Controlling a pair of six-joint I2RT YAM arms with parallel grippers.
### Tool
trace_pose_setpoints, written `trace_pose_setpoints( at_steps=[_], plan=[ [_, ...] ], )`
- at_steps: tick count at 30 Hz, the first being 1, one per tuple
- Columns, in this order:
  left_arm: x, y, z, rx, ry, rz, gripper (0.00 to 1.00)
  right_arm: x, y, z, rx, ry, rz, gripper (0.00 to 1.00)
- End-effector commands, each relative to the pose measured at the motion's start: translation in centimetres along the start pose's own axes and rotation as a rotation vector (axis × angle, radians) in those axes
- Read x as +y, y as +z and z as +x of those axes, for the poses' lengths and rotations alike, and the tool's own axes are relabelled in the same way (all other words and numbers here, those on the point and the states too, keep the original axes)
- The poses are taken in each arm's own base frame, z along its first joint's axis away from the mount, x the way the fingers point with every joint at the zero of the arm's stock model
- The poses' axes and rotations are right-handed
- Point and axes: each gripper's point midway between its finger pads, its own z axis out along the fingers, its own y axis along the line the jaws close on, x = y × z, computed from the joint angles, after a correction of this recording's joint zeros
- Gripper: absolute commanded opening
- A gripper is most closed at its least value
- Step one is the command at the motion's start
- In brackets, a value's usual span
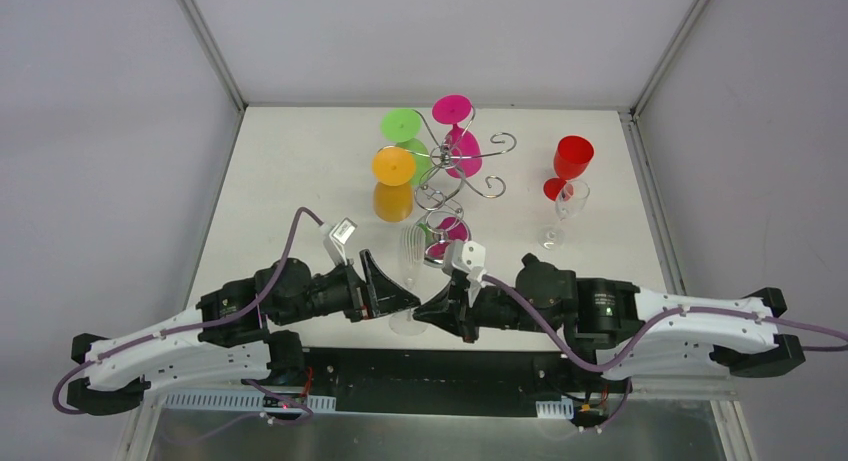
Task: Take the wine glass off the wine glass rack
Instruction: Place the wine glass at the center of the board.
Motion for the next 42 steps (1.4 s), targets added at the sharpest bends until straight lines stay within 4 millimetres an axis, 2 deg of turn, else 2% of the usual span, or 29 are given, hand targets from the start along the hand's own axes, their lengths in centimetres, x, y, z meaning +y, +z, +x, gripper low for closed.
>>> trace_pose_setpoints(
  at_steps=[1, 5, 13, 22, 26, 34, 42],
  plan=[
    [-2.2, -1.0, -0.2, 0.014, -0.003, 0.074, 0.85, -0.1, 0.5, -2.1, -0.092, -0.096, 0.033, 0.0],
    [-2.1, -1.2, -0.3, 0.011, -0.002, 0.079, 0.8, 0.2, 1.0, -2.0, -0.105, -0.147, 0.035, 0.0],
    [-2.1, -1.5, -0.3, 0.005, -0.001, 0.09, 0.55, 0.8, 1.9, -1.3, -0.09, -0.238, 0.056, 0.0],
    [-2.1, -1.6, -0.2, 0.009, 0.007, 0.091, 0.33, 1.8, 2.5, -0.8, -0.077, -0.338, 0.068, 0.0],
    [-2.1, -1.5, -0.2, 0.009, 0.01, 0.088, 0.25, 2.2, 2.6, -0.7, -0.075, -0.36, 0.069, 0.0],
    [-2.1, -1.6, -0.2, 0.011, 0.01, 0.093, 0.01, 2.7, 2.6, -0.4, -0.073, -0.363, 0.063, 0.0],
    [-1.8, -1.5, -0.1, 0.011, 0.031, 0.089, 0.0, 3.0, 2.4, -0.1, -0.055, -0.326, 0.057, 0.01]
  ],
)
